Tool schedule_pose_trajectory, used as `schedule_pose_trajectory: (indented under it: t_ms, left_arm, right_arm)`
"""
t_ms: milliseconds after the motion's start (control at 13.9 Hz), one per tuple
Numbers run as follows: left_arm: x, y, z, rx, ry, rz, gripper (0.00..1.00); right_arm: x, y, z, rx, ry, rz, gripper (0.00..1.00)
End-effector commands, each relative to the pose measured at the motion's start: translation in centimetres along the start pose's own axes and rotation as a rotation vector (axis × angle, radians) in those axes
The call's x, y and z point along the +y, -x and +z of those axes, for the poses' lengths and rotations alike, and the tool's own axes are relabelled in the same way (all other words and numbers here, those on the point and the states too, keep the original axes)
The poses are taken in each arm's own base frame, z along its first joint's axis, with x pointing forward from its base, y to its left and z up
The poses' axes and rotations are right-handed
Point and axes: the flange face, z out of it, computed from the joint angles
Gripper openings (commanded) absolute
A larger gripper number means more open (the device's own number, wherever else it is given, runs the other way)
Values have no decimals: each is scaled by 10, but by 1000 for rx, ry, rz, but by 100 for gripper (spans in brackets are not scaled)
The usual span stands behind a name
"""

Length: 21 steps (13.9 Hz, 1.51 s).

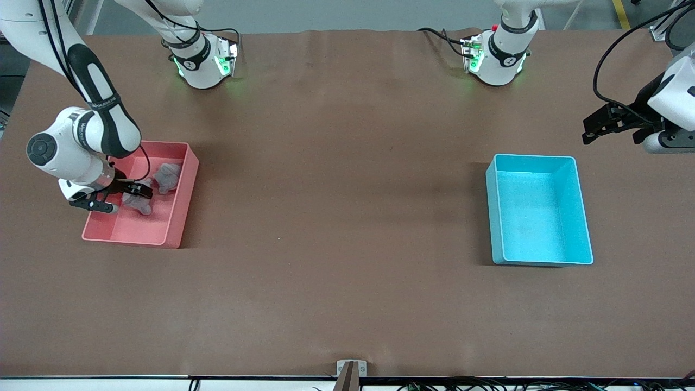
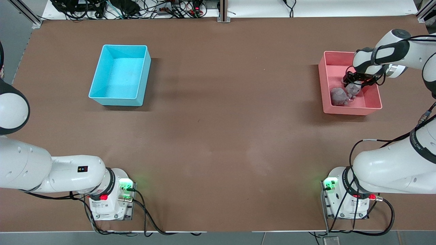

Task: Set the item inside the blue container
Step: 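Reach the right gripper into the pink box and grasp a grey plush, then carry the plush with the right gripper while the left gripper approaches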

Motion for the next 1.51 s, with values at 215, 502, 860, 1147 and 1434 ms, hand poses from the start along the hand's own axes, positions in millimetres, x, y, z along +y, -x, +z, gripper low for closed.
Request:
schedule_pose_trajectory:
  t_ms: [215,502,860,1147,1434]
  left_arm:
    - [-8,2,-4,13,7,3,100]
    - [-7,3,-3,9,8,3,100]
    - [-8,1,0,4,9,4,100]
    - [-8,1,13,-22,7,4,100]
    - [-2,-12,39,-60,12,15,100]
  right_arm:
    - [-2,-10,-16,-25,-5,3,4]
    - [-17,-60,-112,-115,-5,7,4]
    - [-119,-75,-193,-122,28,133,3]
    - [-265,-44,-211,-95,-6,309,2]
    - [-406,-7,-194,-11,-74,485,2]
